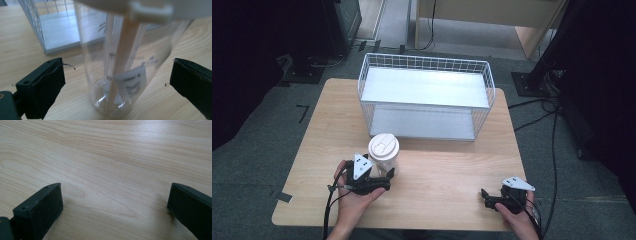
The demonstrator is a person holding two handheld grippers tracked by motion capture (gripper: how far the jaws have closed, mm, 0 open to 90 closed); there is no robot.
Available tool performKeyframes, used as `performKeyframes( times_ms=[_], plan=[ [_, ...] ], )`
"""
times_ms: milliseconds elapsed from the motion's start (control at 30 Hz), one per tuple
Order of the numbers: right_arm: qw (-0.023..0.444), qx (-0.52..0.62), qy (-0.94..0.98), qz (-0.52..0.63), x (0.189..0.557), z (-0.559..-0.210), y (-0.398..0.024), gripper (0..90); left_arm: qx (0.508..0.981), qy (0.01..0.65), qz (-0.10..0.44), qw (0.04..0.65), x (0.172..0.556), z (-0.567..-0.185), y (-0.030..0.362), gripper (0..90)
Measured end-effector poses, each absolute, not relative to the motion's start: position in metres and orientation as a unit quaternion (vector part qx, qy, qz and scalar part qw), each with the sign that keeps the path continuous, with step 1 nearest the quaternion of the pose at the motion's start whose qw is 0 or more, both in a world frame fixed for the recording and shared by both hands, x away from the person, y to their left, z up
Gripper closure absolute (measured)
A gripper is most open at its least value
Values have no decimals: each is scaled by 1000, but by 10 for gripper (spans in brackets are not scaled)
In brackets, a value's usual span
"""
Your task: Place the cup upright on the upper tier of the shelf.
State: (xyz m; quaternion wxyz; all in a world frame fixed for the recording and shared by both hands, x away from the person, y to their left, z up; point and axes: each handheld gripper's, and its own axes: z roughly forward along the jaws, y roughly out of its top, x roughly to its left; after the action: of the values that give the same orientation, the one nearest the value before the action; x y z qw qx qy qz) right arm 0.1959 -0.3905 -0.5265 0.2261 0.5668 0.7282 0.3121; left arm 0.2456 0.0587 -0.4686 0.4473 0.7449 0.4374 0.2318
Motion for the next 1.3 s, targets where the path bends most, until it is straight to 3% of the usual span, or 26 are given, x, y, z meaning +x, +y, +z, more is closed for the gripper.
performKeyframes(
  times_ms=[233,700,1300],
  plan=[
    [226,567,728,312,196,-526,-391,0,733,445,231,460,253,-467,50,4],
    [226,567,728,312,196,-527,-391,0,705,430,260,502,261,-456,43,137],
    [226,567,728,312,196,-527,-391,0,692,424,278,515,265,-444,43,156]
  ],
)
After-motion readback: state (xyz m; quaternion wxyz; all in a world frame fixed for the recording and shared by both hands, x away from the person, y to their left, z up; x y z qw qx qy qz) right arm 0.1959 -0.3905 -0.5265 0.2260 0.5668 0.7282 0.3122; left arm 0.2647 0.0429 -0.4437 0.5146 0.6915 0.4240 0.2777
